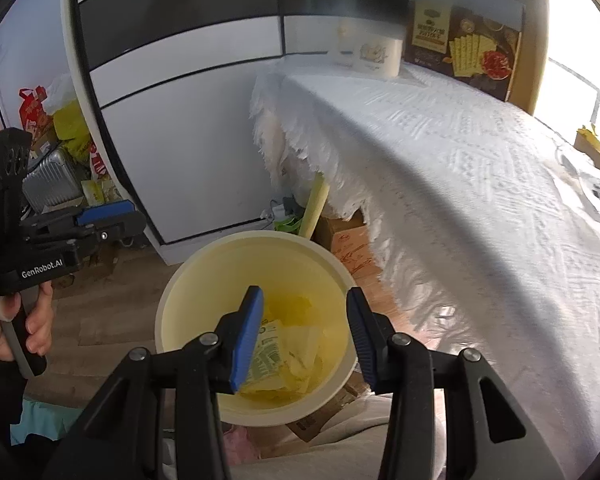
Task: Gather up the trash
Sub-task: 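Move both tools back over the table toward the remaining wrappers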
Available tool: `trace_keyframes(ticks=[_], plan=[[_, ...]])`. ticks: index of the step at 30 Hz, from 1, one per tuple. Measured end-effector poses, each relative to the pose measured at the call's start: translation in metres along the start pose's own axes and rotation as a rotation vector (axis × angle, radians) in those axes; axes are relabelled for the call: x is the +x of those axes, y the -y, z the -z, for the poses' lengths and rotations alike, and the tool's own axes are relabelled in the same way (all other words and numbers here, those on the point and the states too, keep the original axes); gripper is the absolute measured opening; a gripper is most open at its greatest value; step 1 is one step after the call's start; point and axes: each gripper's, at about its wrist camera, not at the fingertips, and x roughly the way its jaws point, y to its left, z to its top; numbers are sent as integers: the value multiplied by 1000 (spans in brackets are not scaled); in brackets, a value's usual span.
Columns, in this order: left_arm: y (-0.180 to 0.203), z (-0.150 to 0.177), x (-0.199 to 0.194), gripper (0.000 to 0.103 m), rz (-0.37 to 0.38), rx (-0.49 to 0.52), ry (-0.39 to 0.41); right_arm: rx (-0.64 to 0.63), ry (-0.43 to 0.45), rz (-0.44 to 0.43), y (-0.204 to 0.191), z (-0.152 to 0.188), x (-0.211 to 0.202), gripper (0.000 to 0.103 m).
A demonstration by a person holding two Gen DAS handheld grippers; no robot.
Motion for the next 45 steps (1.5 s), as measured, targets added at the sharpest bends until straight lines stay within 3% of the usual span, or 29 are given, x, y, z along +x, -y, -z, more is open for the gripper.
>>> trace_keyframes(ticks=[19,45], plan=[[79,-24,4,43,87,122,29,93,98,80,55,18,-67,41],[180,-47,32,45,175,234,38,225,171,239,170,51,-139,41]])
